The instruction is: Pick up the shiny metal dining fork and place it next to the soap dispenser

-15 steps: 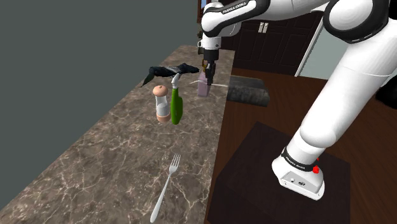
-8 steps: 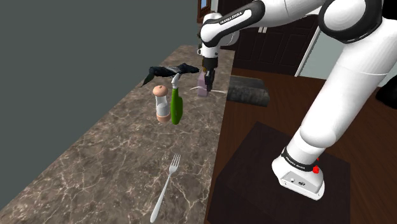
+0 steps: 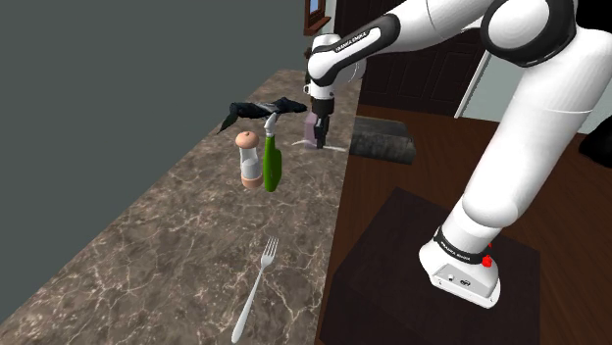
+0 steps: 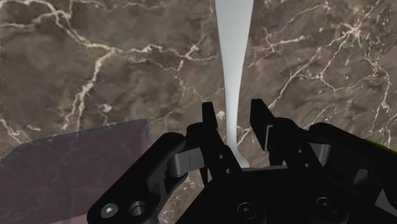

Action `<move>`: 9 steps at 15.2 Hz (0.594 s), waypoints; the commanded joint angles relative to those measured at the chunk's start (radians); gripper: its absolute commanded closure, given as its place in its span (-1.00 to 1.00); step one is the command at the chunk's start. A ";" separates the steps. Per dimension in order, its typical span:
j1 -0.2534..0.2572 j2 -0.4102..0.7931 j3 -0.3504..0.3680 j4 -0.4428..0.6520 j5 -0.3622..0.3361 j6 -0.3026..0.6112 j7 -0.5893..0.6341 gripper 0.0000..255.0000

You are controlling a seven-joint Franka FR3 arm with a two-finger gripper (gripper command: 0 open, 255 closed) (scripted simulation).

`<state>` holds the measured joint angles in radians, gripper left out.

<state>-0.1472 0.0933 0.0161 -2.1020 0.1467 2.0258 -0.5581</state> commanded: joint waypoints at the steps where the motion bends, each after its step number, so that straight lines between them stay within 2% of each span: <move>1: 0.001 0.020 0.001 -0.021 0.003 0.021 -0.002 1.00; 5: 0.001 0.050 0.002 -0.041 0.007 0.071 -0.009 1.00; 9: 0.001 0.053 0.002 -0.043 0.007 0.076 -0.010 1.00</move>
<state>-0.1440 0.0842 0.0205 -2.1414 0.1518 2.1079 -0.5640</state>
